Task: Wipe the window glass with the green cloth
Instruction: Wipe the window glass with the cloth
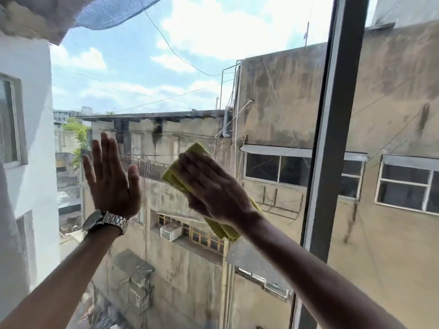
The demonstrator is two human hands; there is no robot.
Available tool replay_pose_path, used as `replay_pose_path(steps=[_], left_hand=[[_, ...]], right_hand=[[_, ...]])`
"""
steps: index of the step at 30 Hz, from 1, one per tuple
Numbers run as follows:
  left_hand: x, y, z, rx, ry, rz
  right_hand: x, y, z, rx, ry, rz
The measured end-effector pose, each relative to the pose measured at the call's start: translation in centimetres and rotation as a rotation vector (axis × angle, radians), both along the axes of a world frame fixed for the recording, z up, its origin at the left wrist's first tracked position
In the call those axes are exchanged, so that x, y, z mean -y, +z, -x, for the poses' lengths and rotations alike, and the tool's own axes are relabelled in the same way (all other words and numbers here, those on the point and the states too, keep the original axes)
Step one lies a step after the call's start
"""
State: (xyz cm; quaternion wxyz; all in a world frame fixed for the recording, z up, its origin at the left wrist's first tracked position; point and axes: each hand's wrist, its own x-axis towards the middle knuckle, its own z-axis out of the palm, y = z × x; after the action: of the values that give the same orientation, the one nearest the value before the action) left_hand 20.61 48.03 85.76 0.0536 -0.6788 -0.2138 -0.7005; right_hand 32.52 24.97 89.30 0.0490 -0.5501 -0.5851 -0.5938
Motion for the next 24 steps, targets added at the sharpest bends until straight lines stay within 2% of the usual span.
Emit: replay_pose_path(steps=[2,4,7,9,11,13,15,17,20,22,24], left_hand=[[0.7,0.2,-0.2,0.006,0.000,0.022],[1.2,0.2,-0.1,-0.007,-0.001,0.038],[1.1,0.2,-0.1,-0.007,0.003,0.046],[0.8,0.0,-0.1,0.002,-0.005,0.026],[0.4,-0.1,-0.1,0.021,-0.028,-0.018],[0.4,-0.3,-0.1,0.047,-0.038,-0.046],[0.4,-0.1,-0.1,0.071,-0.045,-0.034],[0.6,0.0,-0.1,0.067,-0.058,-0.018],[0.6,-0.1,-0.1,0.056,-0.039,-0.013],[0.4,-0.2,-0.4,0.056,-0.032,-0.018],[0.2,-0.4,-0.4,0.052,-0.042,-0.045]], right_hand=[[4.1,-0.3,-2.0,-0.015,-0.051,-0.028],[5.7,1.7,-3.5,-0.074,-0.093,-0.194],[1.9,6.2,-1.8,-0.230,-0.073,-0.484],[-2.9,7.7,0.6,-0.283,-0.024,-0.542],[-6.2,6.7,2.7,-0.221,0.012,-0.413],[-6.3,2.8,2.9,-0.117,-0.016,-0.160],[-2.6,-1.3,1.6,-0.045,-0.083,0.028],[2.3,-2.4,-0.9,0.014,-0.155,0.091],[5.6,2.4,-3.4,-0.021,-0.213,-0.104],[3.4,7.2,-2.3,-0.161,-0.169,-0.354],[-1.2,9.5,0.7,-0.347,-0.106,-0.510]])
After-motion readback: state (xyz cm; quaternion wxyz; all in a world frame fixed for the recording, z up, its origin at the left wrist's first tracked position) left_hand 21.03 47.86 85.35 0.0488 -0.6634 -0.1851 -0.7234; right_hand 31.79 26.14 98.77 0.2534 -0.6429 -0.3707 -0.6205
